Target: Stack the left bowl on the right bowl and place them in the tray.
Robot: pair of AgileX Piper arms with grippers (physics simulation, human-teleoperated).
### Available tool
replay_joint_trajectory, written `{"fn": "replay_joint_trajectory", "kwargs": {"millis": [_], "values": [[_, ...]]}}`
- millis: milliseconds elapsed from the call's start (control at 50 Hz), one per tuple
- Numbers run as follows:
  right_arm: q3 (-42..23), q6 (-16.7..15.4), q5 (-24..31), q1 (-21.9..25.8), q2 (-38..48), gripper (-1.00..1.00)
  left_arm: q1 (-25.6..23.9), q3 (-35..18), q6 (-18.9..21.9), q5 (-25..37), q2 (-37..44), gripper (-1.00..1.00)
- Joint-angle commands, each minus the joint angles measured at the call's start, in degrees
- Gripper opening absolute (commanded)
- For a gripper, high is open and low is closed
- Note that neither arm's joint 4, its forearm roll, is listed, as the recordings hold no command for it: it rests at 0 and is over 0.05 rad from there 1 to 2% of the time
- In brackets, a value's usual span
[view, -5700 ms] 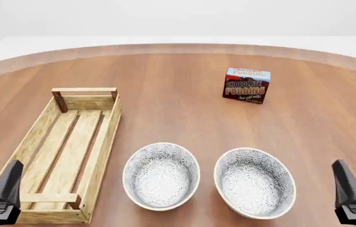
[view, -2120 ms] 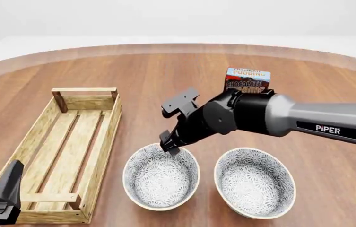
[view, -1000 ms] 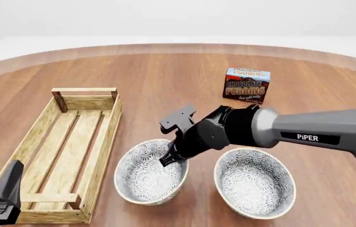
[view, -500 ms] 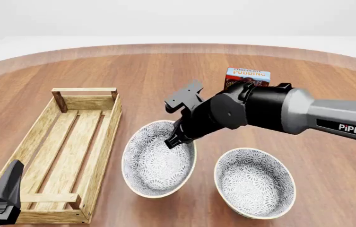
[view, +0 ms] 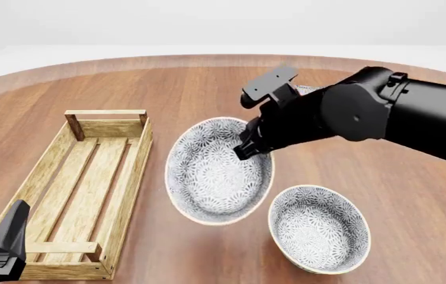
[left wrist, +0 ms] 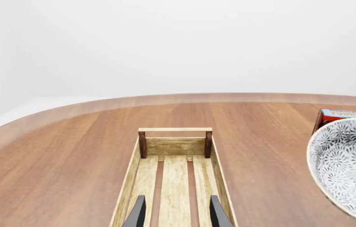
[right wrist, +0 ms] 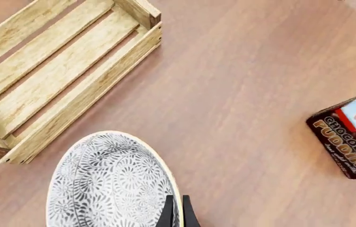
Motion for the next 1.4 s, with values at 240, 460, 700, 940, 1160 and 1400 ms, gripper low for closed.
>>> {"fn": "replay_joint_trajectory", "kwargs": {"millis": [240,460,700,940,1160,1400], "values": [[11.31,3.63,-0.02,-5.65,-19.37,-1.0,0.0,0.0,0.0,0.0,0.0,1.0],[17.31,7.38,-1.47,-8.95,-26.32,-1.0,0.0,0.0,0.0,0.0,0.0,1.0],[21.92,10.15,-2.54,-12.02,-31.1,-1.0,0.0,0.0,0.0,0.0,0.0,1.0],[25.07,11.77,-2.83,-14.49,-33.78,-1.0,0.0,0.0,0.0,0.0,0.0,1.0],[27.96,13.0,-3.46,-16.69,-35.57,-1.0,0.0,0.0,0.0,0.0,0.0,1.0],[30.3,13.95,-4.99,-18.4,-35.79,-1.0,0.0,0.0,0.0,0.0,0.0,1.0]]}}
